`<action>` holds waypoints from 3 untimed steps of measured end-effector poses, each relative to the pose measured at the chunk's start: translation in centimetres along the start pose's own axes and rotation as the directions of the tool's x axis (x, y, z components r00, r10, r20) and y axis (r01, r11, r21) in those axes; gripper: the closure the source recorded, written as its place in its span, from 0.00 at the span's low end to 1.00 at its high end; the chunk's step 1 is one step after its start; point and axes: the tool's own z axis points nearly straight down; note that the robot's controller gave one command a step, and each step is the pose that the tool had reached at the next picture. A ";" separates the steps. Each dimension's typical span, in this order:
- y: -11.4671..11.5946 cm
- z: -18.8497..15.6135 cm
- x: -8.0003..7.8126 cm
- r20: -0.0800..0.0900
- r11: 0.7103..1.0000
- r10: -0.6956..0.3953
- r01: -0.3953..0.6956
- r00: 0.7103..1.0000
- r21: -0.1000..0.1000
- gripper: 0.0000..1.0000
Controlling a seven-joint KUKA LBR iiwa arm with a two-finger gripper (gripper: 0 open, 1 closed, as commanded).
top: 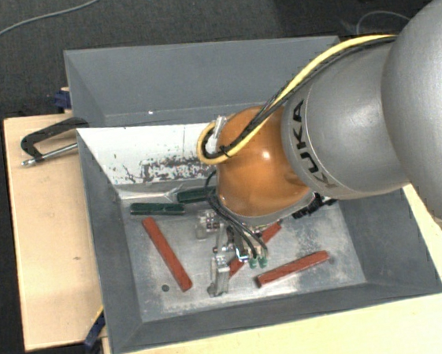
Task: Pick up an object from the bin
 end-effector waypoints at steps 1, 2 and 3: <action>-5.2 5.8 -0.4 0.003 0.980 -0.199 0.199 0.980 0.003 0.00; -5.0 5.7 -0.5 0.008 0.980 -0.200 0.200 0.980 0.000 1.00; -4.9 -10.6 -3.3 0.023 0.958 -0.288 0.288 0.957 0.003 1.00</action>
Offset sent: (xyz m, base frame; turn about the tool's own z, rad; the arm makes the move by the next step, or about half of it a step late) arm 0.0041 -0.0508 -0.0573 -0.2022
